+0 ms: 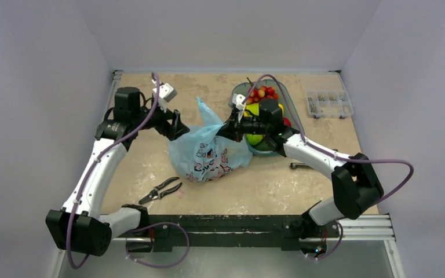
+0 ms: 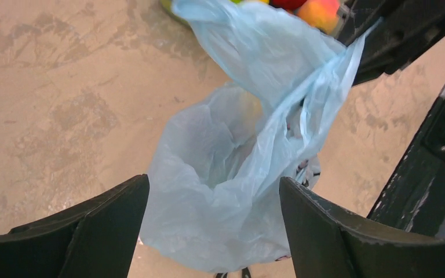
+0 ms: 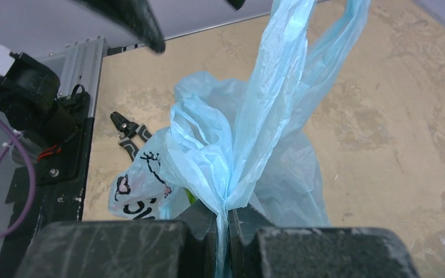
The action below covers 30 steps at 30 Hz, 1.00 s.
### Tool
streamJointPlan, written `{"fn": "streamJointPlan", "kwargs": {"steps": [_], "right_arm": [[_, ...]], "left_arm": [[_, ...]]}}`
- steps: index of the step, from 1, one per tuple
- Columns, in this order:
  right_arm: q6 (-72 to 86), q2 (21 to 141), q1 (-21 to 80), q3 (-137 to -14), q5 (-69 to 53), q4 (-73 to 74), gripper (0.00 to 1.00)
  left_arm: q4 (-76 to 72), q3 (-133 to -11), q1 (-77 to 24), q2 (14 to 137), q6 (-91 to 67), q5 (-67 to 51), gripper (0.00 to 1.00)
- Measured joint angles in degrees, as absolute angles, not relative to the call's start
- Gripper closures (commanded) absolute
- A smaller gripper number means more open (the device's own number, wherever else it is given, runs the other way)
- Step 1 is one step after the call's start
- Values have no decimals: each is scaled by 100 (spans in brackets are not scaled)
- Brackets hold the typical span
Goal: Place the fake fruits into the plastic bag and tie a complex knot
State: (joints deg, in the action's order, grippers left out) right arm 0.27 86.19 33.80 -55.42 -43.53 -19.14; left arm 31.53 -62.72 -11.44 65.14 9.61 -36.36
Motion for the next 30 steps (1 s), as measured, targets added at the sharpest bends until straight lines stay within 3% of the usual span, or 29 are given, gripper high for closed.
{"fn": "streamJointPlan", "kwargs": {"steps": [9,15,17,21,24,27,30], "right_arm": [[-856,8427,3380,-5371,-4779,-2095,100],[-1308,8427,3380,-5332,-4982,-2091,100],[-1433,8427,3380,-5306,-5054,-2071,100],[-1632,8427,3380,-5301,-5076,-2047,100],[-1697,8427,3380,-5299,-5076,-2043,100],[-1723,8427,3380,-5297,-5074,-2045,100],[-1745,8427,3380,-5271,-5072,-2058,100]], "left_arm": [[3623,-8267,-775,7791,941,-5374,14],[3708,-8567,-775,8353,871,-5979,12],[3754,-8615,-775,8466,860,-6082,22],[3887,-8807,-779,8689,856,-6414,57],[4007,-8862,-786,8729,858,-6652,73],[4274,-8938,-790,8729,972,-6772,98],[4504,-8991,-790,8726,1094,-6849,100]]}}
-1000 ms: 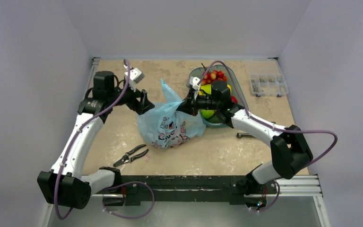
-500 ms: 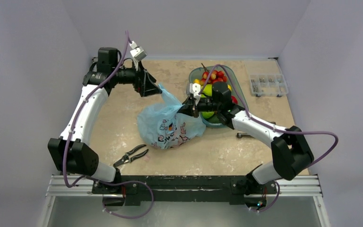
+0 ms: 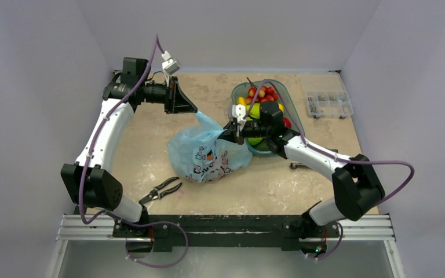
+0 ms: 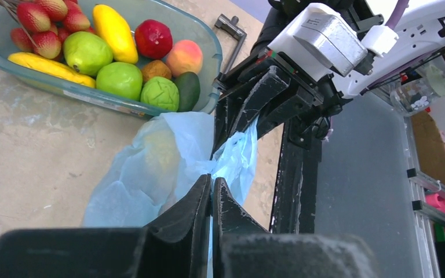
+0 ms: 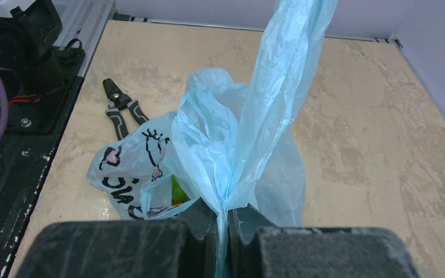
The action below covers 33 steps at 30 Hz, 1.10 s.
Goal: Place the fake fruits into the plastic bag and tie a complex knot
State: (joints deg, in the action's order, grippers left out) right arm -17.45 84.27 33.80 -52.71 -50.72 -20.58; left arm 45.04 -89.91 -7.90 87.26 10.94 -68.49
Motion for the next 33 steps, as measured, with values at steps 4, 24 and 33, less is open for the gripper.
{"fn": "streamJointPlan", "kwargs": {"steps": [4,24,33], "right_arm": [[-1767,8427,3380,-5205,-5068,-2067,95],[-1339,9039,3380,-5387,-5026,-2143,100],[-832,9061,3387,-5555,-5030,-2095,100]], "left_arm": [[4648,-8991,-790,8711,1146,-6879,100],[4858,-8311,-1251,7570,1492,-6617,100],[4383,-6106,-2700,6539,1745,-4845,100]]}}
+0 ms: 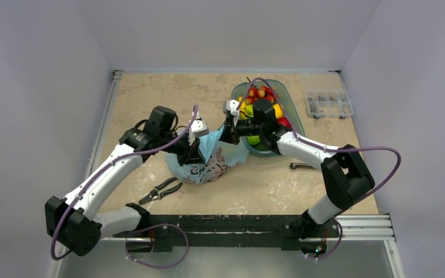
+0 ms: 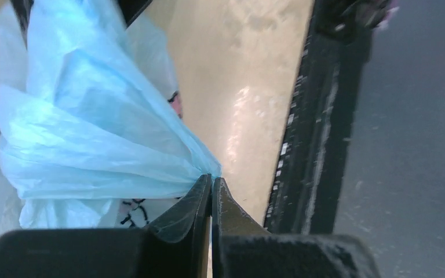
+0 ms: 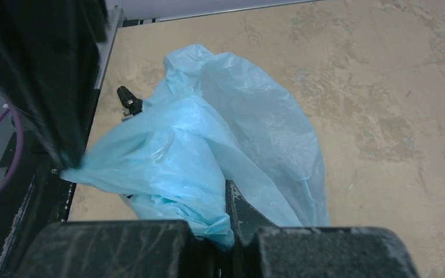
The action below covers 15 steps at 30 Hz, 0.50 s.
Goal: Place the fake fruits into the plastic bag and tie a complex knot
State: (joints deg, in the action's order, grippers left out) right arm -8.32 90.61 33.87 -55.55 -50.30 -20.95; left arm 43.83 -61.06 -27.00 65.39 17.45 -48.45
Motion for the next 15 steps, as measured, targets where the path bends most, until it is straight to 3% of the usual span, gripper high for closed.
{"fn": "streamJointPlan", "kwargs": {"steps": [10,15], "right_arm": [[-462,9056,3415,-5507,-5019,-1831,100],[-10,8882,3420,-5177,-5030,-1903,100]], "left_arm": [[2735,-5137,-2941,7201,1509,-2102,100],[2165,-5081,-2731,7253,1146,-1927,100]]}}
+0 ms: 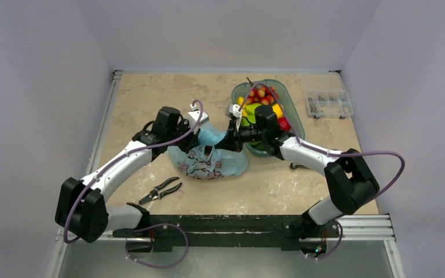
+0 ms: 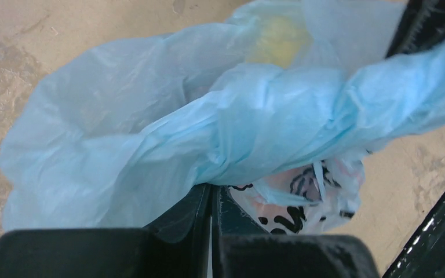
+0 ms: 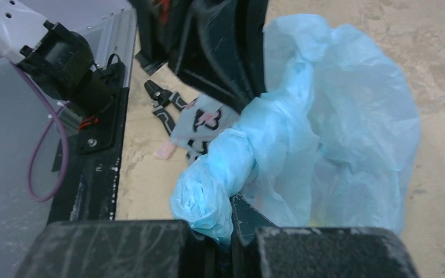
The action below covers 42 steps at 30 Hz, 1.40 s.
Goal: Place the fake fruits into the plastic bag and tie a complex knot
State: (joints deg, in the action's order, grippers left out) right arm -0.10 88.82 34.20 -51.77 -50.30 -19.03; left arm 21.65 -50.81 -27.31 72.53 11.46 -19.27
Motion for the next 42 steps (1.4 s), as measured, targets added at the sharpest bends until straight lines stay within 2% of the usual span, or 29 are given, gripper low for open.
{"fn": "streamJointPlan", "kwargs": {"steps": [4,8,13,17,27,29,32,33,35,36,42], "right_arm": [[342,8632,3496,-5009,-5030,-1931,100],[679,8479,3566,-5009,-4950,-2067,100],[1022,8471,3579,-5009,-4606,-2156,100],[1186,8473,3594,-5009,-4445,-2169,100],[1026,8193,3712,-4576,-4447,-1999,100],[967,8114,3752,-4504,-4477,-1970,75],[913,8060,3767,-4497,-4654,-1894,48],[867,8034,3771,-4539,-4777,-1765,35],[827,8020,3734,-4735,-4952,-1431,27],[805,8020,3691,-4882,-5043,-1288,26],[945,8143,2679,-6418,-5653,-694,34]], "left_arm": [[1905,-5081,-2460,7299,937,-2320,100],[1911,-5089,-2132,7286,825,-3395,100],[2043,-5033,-2292,7070,604,-4303,100],[1907,-4888,-2567,7083,276,-4296,100],[864,-4517,-2550,7553,-698,-2947,100],[567,-4458,-2545,7553,-882,-2943,100],[279,-4412,-2543,7553,-1096,-2941,100],[207,-4394,-2536,7553,-1144,-2943,100],[84,-4346,-2523,7553,-1179,-2954,100],[47,-4316,-2517,7553,-1199,-2958,100],[-40,-4154,-2515,7496,-1319,-3048,100]]}}
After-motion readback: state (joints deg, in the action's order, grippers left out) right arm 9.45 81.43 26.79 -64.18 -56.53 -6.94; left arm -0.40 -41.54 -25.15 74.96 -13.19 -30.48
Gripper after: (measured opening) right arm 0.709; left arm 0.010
